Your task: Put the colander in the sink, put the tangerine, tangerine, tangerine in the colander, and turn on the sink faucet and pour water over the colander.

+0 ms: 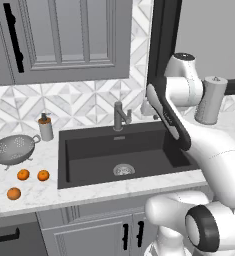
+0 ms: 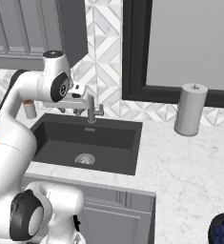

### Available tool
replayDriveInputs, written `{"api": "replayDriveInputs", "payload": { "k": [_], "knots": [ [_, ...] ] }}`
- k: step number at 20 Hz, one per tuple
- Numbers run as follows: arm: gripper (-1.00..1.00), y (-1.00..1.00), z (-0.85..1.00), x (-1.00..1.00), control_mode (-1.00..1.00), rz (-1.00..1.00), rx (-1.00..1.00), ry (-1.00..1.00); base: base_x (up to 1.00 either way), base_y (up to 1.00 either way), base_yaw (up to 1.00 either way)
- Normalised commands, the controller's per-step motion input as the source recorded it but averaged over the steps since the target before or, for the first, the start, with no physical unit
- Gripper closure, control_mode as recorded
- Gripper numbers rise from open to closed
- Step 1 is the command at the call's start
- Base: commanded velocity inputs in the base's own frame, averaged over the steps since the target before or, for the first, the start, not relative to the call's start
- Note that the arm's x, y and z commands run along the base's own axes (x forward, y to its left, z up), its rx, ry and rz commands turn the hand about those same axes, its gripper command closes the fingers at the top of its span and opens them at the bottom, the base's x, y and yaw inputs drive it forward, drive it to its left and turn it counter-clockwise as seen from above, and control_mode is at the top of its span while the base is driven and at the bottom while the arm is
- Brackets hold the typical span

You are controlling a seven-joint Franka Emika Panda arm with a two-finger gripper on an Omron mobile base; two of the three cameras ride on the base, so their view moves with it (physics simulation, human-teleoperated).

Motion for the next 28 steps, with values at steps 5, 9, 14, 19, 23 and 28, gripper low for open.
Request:
{"api": "replayDriveInputs", "payload": {
  "k": [5, 9, 14, 19, 23, 28],
  "knots": [
    [-1.0, 0.26, -0.06, -0.22, -1.0, 0.03, 0.0, 0.0, 0.0, 0.0, 0.0],
    [-1.0, 0.73, -0.18, -0.23, -1.0, 0.04, -0.03, 0.0, 0.0, 0.0, 0.0],
    [-1.0, 1.0, -0.18, 0.0, -1.0, 0.0, -0.08, 0.1, 0.0, 0.0, 0.0],
    [-1.0, 1.0, -0.22, 0.09, -1.0, -0.02, -0.03, 0.03, 0.0, 0.0, 0.0],
    [-1.0, 0.98, -0.1, 0.22, -1.0, -0.08, 0.0, 0.0, 0.0, 0.0, 0.0],
    [-1.0, 0.92, -0.1, 0.33, -1.0, -0.1, 0.0, 0.0, 0.0, 0.0, 0.0]
  ]
}}
